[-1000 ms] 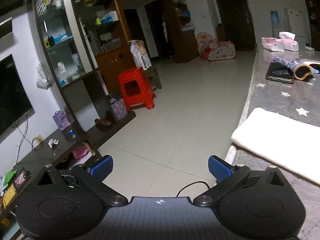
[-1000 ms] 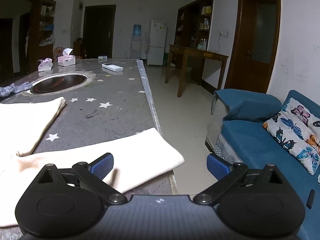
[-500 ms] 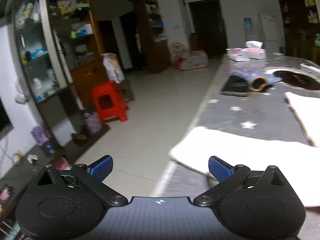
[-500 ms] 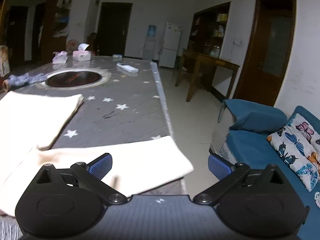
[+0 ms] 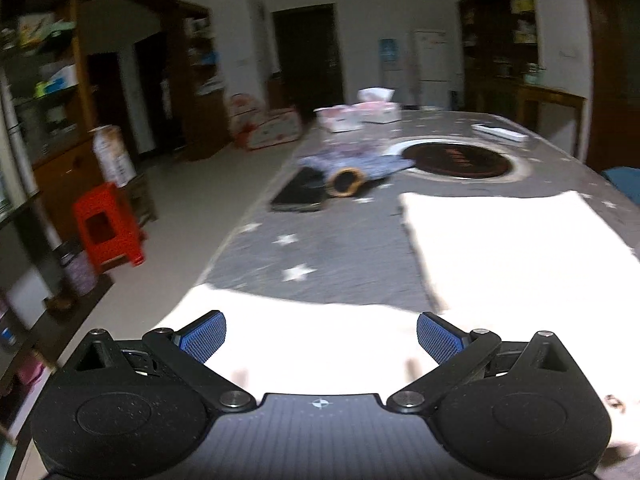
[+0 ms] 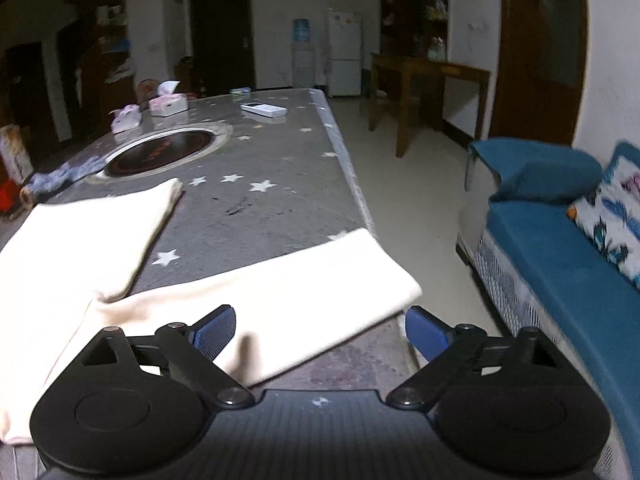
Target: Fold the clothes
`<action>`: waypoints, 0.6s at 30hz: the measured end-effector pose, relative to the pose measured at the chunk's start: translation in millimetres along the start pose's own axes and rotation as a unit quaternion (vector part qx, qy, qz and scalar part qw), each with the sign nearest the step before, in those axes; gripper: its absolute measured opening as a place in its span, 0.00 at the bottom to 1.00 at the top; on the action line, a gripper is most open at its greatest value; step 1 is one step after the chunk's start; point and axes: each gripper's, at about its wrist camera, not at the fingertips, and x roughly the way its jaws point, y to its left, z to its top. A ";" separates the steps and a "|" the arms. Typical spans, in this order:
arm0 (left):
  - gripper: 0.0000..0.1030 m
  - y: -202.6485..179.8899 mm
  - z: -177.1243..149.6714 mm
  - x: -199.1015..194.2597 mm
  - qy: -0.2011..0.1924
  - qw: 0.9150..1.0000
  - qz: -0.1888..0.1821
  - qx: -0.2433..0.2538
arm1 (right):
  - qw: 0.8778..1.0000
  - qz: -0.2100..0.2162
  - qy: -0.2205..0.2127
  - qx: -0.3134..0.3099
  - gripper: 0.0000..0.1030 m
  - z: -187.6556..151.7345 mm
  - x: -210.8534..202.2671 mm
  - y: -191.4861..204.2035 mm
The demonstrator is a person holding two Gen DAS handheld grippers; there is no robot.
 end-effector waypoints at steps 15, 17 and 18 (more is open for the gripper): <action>1.00 -51.6 4.9 3.2 0.005 0.997 -0.053 0.051 | 0.988 0.019 0.024 0.151 0.57 2.0 38.9 -57.8; 1.00 -54.6 5.2 2.8 0.006 0.997 -0.056 0.054 | 0.987 0.020 0.015 0.156 0.47 2.8 40.8 -59.1; 1.00 -56.1 5.4 2.6 0.006 0.997 -0.058 0.056 | 0.987 0.018 0.011 0.156 0.46 3.3 40.9 -59.3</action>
